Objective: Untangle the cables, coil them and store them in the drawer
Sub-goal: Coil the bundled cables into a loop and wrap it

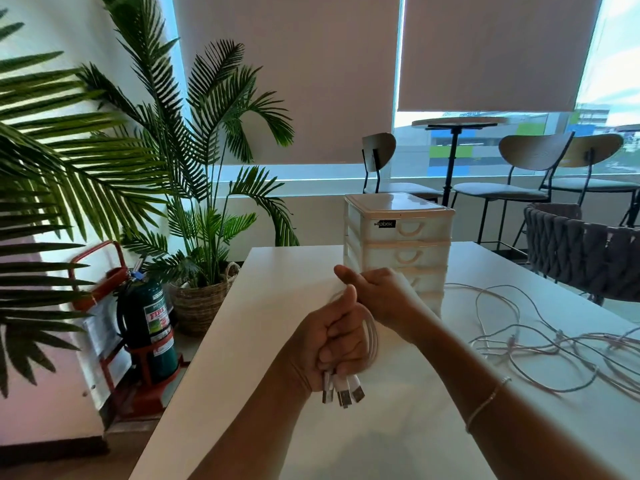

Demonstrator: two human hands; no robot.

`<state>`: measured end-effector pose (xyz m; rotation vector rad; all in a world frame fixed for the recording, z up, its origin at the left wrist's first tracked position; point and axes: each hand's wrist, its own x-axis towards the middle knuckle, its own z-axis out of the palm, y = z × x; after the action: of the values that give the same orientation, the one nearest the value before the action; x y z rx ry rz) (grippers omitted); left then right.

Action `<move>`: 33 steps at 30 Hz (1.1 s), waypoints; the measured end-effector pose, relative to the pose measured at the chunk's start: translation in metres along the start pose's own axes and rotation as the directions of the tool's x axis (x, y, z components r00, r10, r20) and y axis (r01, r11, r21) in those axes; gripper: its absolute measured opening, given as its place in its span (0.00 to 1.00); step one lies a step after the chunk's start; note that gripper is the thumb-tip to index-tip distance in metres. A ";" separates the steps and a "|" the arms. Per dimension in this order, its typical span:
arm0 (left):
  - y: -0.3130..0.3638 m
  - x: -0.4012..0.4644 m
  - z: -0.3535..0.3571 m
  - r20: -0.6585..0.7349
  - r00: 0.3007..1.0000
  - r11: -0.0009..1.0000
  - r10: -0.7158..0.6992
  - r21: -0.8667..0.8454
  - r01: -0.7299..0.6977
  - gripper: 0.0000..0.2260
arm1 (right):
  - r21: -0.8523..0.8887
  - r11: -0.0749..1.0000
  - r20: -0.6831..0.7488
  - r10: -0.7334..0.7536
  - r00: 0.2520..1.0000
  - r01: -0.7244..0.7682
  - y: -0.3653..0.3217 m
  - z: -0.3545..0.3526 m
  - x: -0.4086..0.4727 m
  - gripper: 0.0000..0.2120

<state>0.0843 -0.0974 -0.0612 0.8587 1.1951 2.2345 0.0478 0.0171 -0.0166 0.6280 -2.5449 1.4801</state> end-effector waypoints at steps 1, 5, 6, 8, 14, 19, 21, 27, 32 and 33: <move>0.001 0.000 0.000 -0.012 1.000 1.000 0.013 0.000 -0.013 0.23 | 0.125 0.992 0.068 0.017 0.998 -0.025 0.002 -0.001 -0.003 0.25; 0.000 0.001 -0.004 -0.054 0.997 0.998 0.049 -0.024 -0.050 0.22 | 0.356 0.927 0.285 0.013 0.959 -0.118 0.011 0.000 -0.017 0.26; -0.002 0.002 -0.004 -0.064 0.996 0.998 0.058 -0.027 -0.060 0.22 | 0.364 0.923 0.268 0.025 0.963 -0.126 0.011 0.003 -0.019 0.26; -0.005 0.003 -0.004 -0.088 0.993 0.997 0.074 -0.023 -0.077 0.21 | 0.396 0.908 0.190 0.067 0.980 -0.139 0.015 0.011 -0.020 0.25; -0.008 0.006 -0.007 -0.131 0.988 0.991 0.086 -0.091 -0.098 0.19 | 0.486 0.857 0.030 0.182 0.983 -0.174 0.022 0.021 -0.014 0.25; -0.012 0.013 -0.003 -0.257 0.962 0.994 0.093 -0.036 -0.105 0.21 | 0.445 0.875 -0.012 0.218 0.976 -0.190 0.033 0.021 -0.006 0.28; -0.013 0.015 -0.004 -0.297 0.952 0.991 0.080 -0.083 -0.109 0.22 | 0.437 0.876 -0.020 0.237 0.971 -0.205 0.035 0.022 -0.003 0.28; -0.010 0.008 -0.015 -0.110 0.987 0.972 0.119 -0.190 -0.138 0.20 | 0.335 0.923 -0.034 0.214 0.976 -0.191 0.026 0.025 -0.003 0.26; -0.008 0.005 -0.012 -0.100 0.991 0.986 0.092 -0.131 -0.105 0.23 | 0.225 0.961 -0.056 0.177 0.983 -0.160 0.021 0.026 -0.004 0.26; -0.008 0.005 -0.010 -0.110 0.990 0.987 0.087 -0.125 -0.101 0.23 | 0.205 0.967 -0.066 0.170 0.983 -0.154 0.020 0.026 -0.004 0.26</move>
<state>0.0739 -0.0955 -0.0710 0.7701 1.0598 2.4302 0.0455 0.0050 -0.0471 0.3785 -2.4556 1.7924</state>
